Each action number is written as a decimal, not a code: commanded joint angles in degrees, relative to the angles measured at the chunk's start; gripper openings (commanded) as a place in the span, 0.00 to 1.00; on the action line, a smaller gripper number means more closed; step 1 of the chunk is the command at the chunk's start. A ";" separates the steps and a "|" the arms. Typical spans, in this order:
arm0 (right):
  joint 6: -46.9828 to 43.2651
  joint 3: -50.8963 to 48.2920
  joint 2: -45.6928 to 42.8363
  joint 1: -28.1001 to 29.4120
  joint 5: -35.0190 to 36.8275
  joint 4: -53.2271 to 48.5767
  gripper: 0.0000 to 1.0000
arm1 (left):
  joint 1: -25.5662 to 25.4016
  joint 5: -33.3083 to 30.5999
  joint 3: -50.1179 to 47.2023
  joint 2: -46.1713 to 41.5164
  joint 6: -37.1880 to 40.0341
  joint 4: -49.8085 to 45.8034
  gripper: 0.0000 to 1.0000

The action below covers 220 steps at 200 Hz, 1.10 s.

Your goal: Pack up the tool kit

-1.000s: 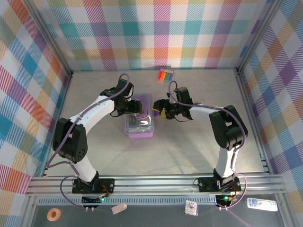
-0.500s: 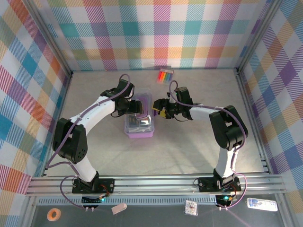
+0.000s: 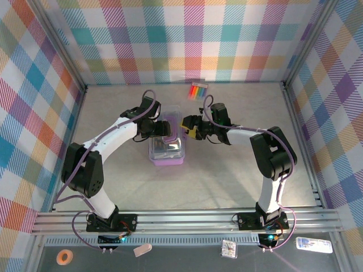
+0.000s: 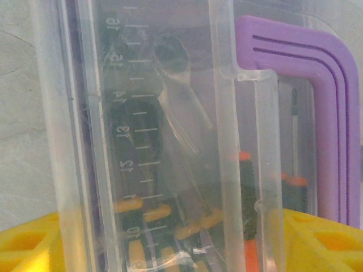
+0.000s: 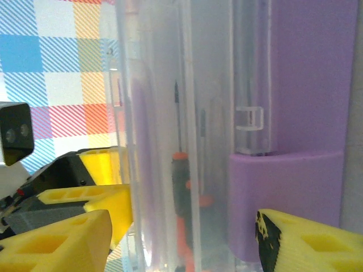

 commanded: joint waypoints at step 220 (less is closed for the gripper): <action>-10.69 2.12 0.17 -2.82 7.18 -18.16 0.11 | -0.83 3.50 -9.42 8.15 0.49 -3.42 0.58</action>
